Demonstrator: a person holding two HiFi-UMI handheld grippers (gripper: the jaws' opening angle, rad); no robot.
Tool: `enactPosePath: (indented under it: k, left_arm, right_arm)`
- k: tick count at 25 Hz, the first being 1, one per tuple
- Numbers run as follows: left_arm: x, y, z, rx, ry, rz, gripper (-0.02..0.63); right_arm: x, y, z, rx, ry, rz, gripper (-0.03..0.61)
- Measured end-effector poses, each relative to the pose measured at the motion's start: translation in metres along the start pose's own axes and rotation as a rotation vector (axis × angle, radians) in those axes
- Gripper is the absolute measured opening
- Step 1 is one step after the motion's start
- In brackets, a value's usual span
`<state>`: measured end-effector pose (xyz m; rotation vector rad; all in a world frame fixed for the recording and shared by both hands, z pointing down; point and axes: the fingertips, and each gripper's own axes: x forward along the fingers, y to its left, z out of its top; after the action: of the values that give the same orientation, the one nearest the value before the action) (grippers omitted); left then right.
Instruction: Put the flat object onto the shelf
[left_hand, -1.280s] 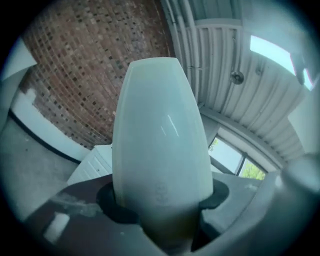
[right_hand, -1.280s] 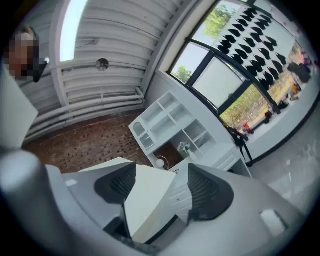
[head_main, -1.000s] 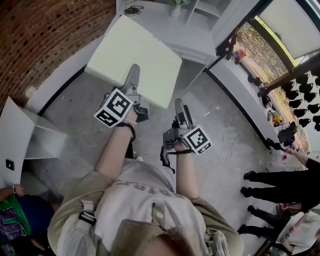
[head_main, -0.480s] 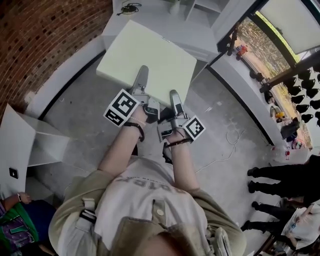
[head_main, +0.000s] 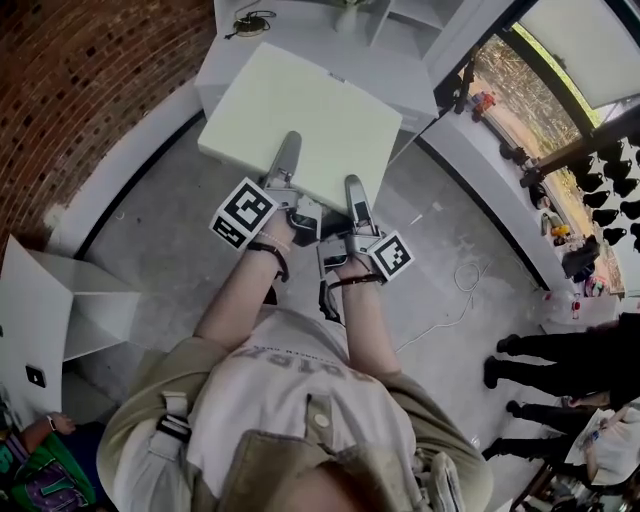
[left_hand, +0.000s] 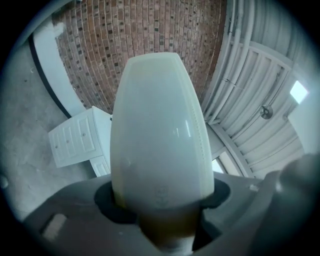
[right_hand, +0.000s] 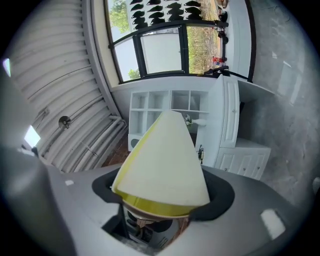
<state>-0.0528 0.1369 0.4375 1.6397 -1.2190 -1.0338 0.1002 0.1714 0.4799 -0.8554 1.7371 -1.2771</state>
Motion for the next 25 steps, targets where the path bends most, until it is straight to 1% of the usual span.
enactPosePath:
  k: [2,4,8,11,14,18,22,25]
  left_arm:
    - [0.017,0.003,0.003,-0.013,0.03,-0.022,0.322]
    - [0.032,0.005,0.003,-0.013,0.083,-0.052,0.34]
    - [0.056,0.006,0.002,0.009,0.197,-0.12,0.368]
    - [0.072,0.007,0.003,0.03,0.263,-0.162,0.391]
    - [0.087,0.011,0.003,0.065,0.322,-0.194,0.408]
    - [0.105,0.021,0.012,0.084,0.367,-0.216,0.423]
    - [0.12,0.03,0.025,0.103,0.387,-0.233,0.431]
    - [0.138,0.037,0.033,0.107,0.393,-0.234,0.431]
  right_arm:
    - [0.015,0.0,0.008,-0.009,-0.018,0.014,0.344]
    - [0.029,-0.001,0.016,-0.014,-0.044,0.034,0.338]
    - [0.055,0.001,0.033,-0.025,-0.09,0.085,0.324]
    - [0.074,0.005,0.044,-0.046,-0.107,0.119,0.322]
    - [0.092,0.004,0.056,-0.046,-0.135,0.133,0.321]
    - [0.116,0.003,0.067,-0.072,-0.151,0.151,0.32]
    - [0.135,-0.001,0.072,-0.083,-0.153,0.162,0.319]
    - [0.147,-0.009,0.084,-0.08,-0.165,0.153,0.319]
